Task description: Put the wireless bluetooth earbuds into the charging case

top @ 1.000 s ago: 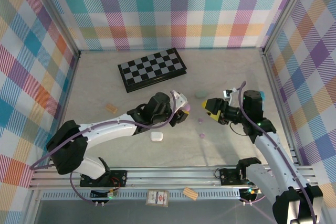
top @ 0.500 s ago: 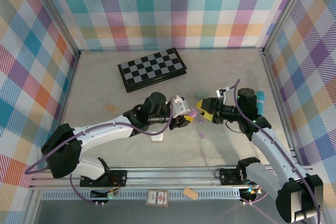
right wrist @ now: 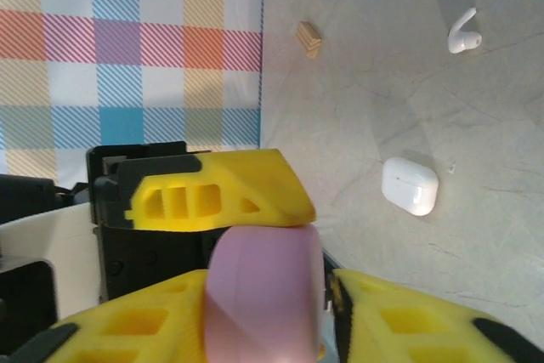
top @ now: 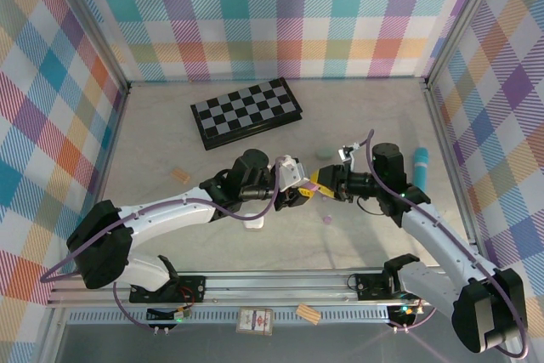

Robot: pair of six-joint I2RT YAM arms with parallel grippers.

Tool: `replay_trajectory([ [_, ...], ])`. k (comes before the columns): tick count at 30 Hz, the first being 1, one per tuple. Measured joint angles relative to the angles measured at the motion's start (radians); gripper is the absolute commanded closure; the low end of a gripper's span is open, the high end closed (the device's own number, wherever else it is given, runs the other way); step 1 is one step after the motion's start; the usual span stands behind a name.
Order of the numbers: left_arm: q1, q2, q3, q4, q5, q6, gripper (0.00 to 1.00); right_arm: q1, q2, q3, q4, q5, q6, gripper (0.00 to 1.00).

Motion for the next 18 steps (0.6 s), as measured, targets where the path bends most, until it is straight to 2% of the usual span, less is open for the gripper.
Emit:
replay_trajectory([
  [2, 0.0, 0.0, -0.001, 0.0, -0.004, -0.001, 0.72, 0.001, 0.0, 0.0, 0.003, 0.004, -0.002, 0.66],
  [6, -0.001, 0.0, -0.001, 0.013, -0.026, -0.026, 0.73, 0.002, -0.008, 0.0, -0.007, 0.023, -0.015, 0.42],
  [7, -0.002, 0.001, -0.001, 0.023, -0.039, -0.039, 0.72, 0.002, -0.014, 0.0, -0.014, 0.038, -0.027, 0.4],
  [13, -0.002, 0.004, -0.002, 0.06, -0.073, -0.103, 0.72, 0.002, -0.075, 0.0, -0.033, 0.102, -0.059, 0.42],
  [18, -0.002, 0.005, -0.002, 0.061, -0.084, -0.131, 0.72, 0.008, -0.05, 0.0, -0.015, 0.102, -0.058, 0.51],
])
